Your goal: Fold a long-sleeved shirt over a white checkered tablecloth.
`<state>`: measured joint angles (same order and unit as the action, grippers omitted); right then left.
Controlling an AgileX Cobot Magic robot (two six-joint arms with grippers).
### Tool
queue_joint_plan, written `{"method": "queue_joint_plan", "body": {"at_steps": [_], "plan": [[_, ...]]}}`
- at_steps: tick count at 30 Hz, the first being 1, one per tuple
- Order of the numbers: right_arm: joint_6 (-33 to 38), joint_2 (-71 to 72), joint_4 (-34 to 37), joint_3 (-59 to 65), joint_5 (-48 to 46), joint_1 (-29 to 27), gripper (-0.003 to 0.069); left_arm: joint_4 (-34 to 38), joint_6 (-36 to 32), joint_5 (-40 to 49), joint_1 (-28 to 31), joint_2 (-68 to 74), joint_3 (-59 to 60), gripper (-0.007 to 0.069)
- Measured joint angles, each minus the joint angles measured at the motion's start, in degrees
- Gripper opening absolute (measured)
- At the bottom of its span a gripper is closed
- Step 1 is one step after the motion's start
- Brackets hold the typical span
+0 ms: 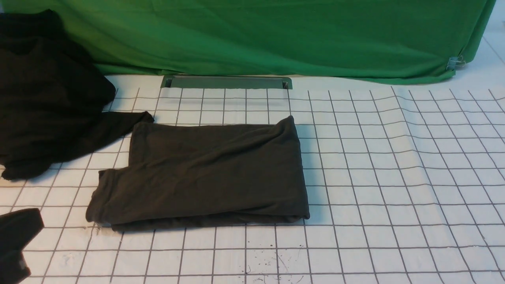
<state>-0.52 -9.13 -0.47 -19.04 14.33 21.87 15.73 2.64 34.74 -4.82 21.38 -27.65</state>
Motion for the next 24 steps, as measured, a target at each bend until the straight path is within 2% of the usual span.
{"method": "queue_joint_plan", "body": {"at_steps": [4,9,24], "plan": [[0.2,5.0,0.0,1.7,1.2,0.0,0.0144,1.0,0.1,-1.8,0.0,-0.3,0.6,-0.0003],[0.2,5.6,0.0,1.7,1.3,0.0,0.0242,1.1,0.0,-2.8,0.0,-0.3,0.6,-0.0001],[-0.3,5.6,0.0,1.7,1.2,0.0,0.0244,0.9,0.0,-3.0,-0.3,-0.3,0.6,0.0003]]}}
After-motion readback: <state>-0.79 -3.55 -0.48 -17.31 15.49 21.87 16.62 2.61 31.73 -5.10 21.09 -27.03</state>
